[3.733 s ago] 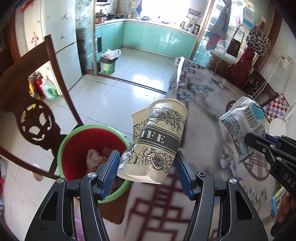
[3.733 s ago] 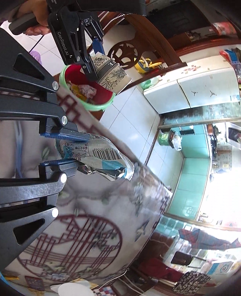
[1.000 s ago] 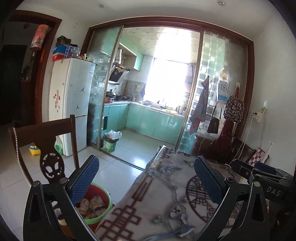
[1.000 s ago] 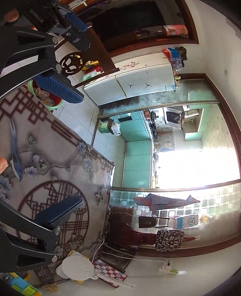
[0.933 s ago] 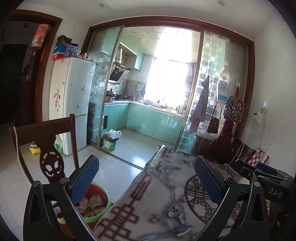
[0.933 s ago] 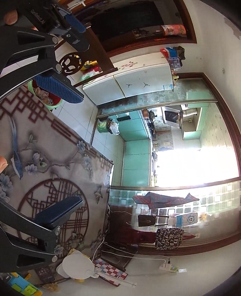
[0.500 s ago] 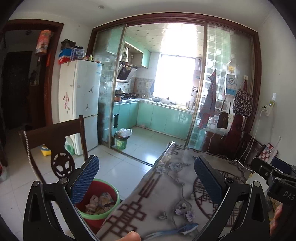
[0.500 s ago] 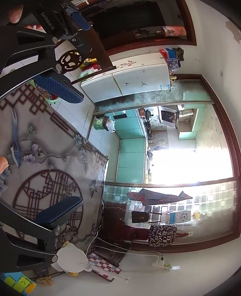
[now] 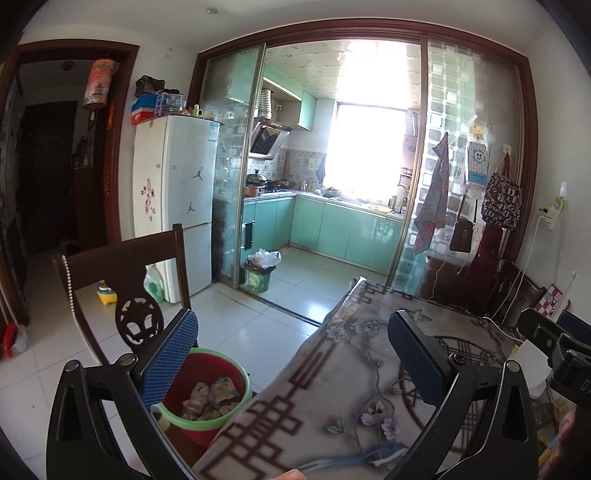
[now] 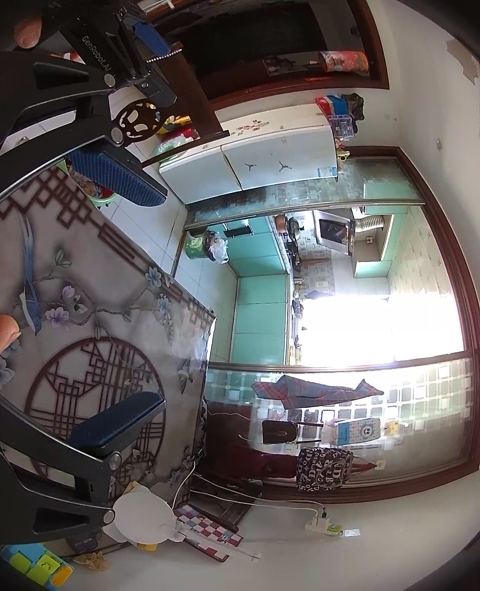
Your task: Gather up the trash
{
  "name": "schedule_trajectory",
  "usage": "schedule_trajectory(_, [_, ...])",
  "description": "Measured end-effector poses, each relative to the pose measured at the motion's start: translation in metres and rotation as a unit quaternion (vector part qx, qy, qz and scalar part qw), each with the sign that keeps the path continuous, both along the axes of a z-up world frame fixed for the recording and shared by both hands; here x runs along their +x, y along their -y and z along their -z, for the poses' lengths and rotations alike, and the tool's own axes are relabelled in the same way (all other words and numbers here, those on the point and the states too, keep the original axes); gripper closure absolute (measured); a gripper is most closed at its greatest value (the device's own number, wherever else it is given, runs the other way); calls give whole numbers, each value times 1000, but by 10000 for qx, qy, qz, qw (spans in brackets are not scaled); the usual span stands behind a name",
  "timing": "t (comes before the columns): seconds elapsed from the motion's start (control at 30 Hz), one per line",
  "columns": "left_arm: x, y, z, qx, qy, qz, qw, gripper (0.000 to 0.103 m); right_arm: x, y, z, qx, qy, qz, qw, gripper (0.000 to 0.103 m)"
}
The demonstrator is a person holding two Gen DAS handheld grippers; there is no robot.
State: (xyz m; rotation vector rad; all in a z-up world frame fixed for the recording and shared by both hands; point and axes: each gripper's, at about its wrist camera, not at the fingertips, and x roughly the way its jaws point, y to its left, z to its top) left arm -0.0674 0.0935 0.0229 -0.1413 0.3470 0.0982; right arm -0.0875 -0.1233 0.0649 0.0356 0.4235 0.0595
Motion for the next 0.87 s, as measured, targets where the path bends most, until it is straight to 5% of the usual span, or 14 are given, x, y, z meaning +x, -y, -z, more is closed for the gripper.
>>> schedule_trajectory(0.87, [20,16,12,21,-379,433,9983,0,15,9,20,256,-261,240,9990,2])
